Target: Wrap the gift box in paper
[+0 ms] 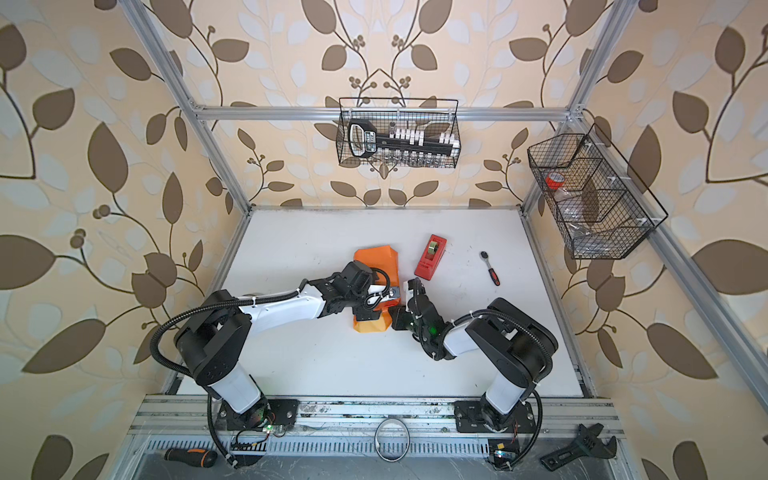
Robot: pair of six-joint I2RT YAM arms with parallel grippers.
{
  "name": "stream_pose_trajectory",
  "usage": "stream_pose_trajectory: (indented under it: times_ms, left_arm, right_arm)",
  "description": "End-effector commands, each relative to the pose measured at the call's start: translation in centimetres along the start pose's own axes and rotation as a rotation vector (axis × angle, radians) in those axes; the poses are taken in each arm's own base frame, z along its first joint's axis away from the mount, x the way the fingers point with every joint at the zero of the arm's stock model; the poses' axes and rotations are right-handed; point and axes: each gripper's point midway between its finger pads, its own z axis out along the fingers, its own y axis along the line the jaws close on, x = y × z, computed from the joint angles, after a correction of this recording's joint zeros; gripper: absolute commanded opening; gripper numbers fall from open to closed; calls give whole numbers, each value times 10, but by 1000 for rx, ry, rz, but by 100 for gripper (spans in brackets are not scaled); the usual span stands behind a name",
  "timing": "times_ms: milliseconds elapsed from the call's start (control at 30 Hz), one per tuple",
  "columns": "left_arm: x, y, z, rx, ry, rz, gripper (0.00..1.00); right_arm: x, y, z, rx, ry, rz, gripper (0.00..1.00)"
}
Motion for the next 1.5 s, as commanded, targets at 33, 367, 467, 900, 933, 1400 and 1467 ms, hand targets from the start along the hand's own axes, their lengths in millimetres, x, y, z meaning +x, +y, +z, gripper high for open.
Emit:
stream_pose_trajectory:
  times_ms: [33,367,467,900,933,1400,1467]
  left_arm:
    - [-18,12,2,-54,-42,35,99]
    - [-16,16,14,-99,-41,37,99]
    - [-12,15,18,-102,-28,39,99]
    - [10,1,28,-99,27,59,98]
    - [10,2,28,-102,26,59,98]
    - [9,1,26,-101,16,53,98]
    - [9,1,26,-100,16,51,98]
  right_arm:
    - [2,-4,-1,8,-15,6,14]
    - [3,-5,-3,4,-21,11,13]
    - [2,-5,-4,5,-26,11,13]
    - [0,-7,-15,-2,-30,26,13]
    - [0,-6,-14,-9,-27,28,13]
    - [3,-14,3,5,-15,74,12]
    - [10,-19,5,18,2,79,12]
